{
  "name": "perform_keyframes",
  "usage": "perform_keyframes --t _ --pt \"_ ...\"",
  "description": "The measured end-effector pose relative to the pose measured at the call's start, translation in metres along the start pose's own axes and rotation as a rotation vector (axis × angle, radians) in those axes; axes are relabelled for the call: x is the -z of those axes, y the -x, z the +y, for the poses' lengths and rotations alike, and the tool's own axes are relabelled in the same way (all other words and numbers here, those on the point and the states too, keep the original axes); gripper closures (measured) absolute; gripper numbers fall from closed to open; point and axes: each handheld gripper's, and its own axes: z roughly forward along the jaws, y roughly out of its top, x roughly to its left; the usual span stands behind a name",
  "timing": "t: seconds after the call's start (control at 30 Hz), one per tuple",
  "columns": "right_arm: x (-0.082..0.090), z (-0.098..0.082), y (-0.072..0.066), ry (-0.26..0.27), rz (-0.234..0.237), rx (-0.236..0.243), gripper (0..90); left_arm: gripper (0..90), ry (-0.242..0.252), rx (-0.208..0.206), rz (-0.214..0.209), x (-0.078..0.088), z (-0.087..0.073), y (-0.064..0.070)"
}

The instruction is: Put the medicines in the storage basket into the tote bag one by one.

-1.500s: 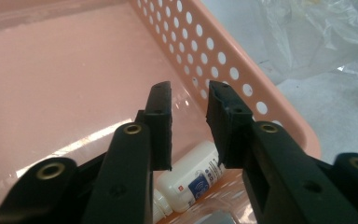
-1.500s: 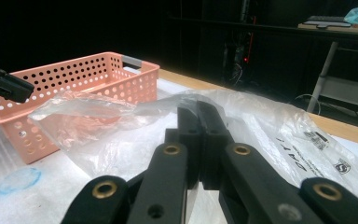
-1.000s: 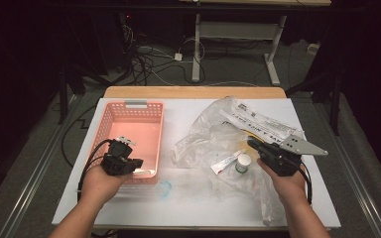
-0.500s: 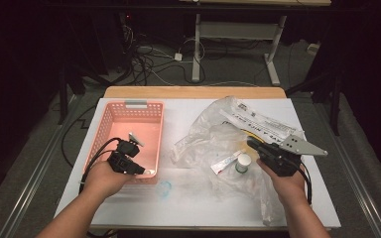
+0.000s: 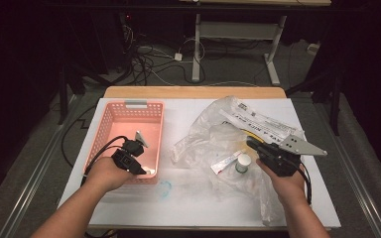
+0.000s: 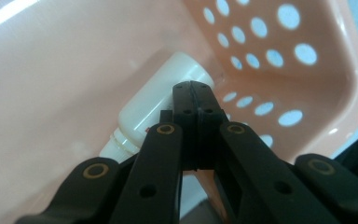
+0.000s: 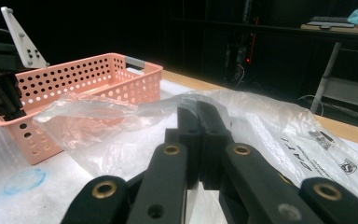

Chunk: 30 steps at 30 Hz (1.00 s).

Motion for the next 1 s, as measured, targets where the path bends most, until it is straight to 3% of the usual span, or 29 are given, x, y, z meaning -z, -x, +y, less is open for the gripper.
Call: perform_keyframes --t 0.1,0.23,0.3,0.4,0.63,0.77,0.9,1.0 --pt "0.000 0.000 0.000 0.000 -0.001 0.001 90.0 88.1 0.041 -0.002 0.047 0.002 0.005 -0.001" --pt "0.000 0.000 0.000 -0.001 0.000 0.001 90.0 88.0 0.137 0.000 0.133 0.004 0.013 -0.006" --pt "0.000 0.000 0.001 0.000 -0.001 0.002 90.0 88.0 0.191 0.012 0.129 0.007 0.015 -0.011" --pt "0.001 0.000 0.002 0.003 -0.004 -0.003 90.0 88.0 0.219 0.019 0.110 0.012 0.016 -0.013" --pt "0.000 0.000 0.001 0.003 -0.001 0.003 90.0 88.0 0.199 -0.007 0.074 0.015 0.011 -0.010" --pt "0.000 0.000 0.000 0.001 -0.002 0.003 90.0 88.0 0.137 -0.035 0.041 0.011 0.011 -0.005" --pt "0.001 0.000 0.001 0.002 -0.003 0.000 90.0 88.1 0.057 -0.045 0.056 0.002 0.014 -0.008" --pt "0.001 0.000 0.001 0.002 -0.004 0.000 90.0 88.1 0.064 -0.036 0.059 -0.001 0.018 -0.012"
